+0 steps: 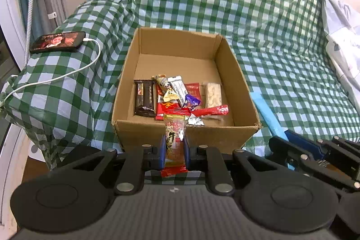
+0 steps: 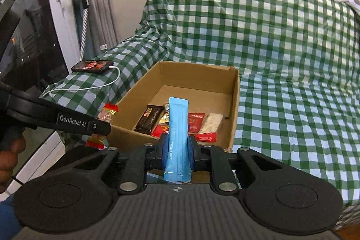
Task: Organize snacks
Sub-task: 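Carry both snacks over the box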
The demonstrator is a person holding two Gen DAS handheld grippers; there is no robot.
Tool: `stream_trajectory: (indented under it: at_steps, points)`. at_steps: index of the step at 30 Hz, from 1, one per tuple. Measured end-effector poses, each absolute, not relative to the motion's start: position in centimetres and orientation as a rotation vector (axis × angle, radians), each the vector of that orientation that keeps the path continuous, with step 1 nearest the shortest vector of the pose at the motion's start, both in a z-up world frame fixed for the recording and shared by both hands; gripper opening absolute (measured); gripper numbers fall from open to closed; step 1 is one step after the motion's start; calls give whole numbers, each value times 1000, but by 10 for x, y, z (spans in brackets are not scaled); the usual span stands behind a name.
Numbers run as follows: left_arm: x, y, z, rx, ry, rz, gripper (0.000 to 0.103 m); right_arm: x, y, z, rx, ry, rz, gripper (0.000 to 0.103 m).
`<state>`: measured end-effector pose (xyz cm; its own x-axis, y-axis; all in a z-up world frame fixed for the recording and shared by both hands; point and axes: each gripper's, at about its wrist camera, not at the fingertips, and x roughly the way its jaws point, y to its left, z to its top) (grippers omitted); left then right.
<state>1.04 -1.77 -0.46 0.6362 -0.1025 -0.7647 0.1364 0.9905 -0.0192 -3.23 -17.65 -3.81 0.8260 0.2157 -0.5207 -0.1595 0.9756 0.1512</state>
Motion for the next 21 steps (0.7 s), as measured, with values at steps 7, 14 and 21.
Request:
stream_trajectory:
  at_steps: [7, 14, 21]
  points:
    - [5, -17, -3, 23, 857, -159, 18, -38, -169, -32, 60, 556, 189, 19]
    - [4, -15, -5, 15, 859, -157, 18, -39, -168, -34, 41, 565, 199, 19]
    - [4, -15, -7, 17, 865, -157, 18, -33, -170, -36, 39, 576, 200, 19]
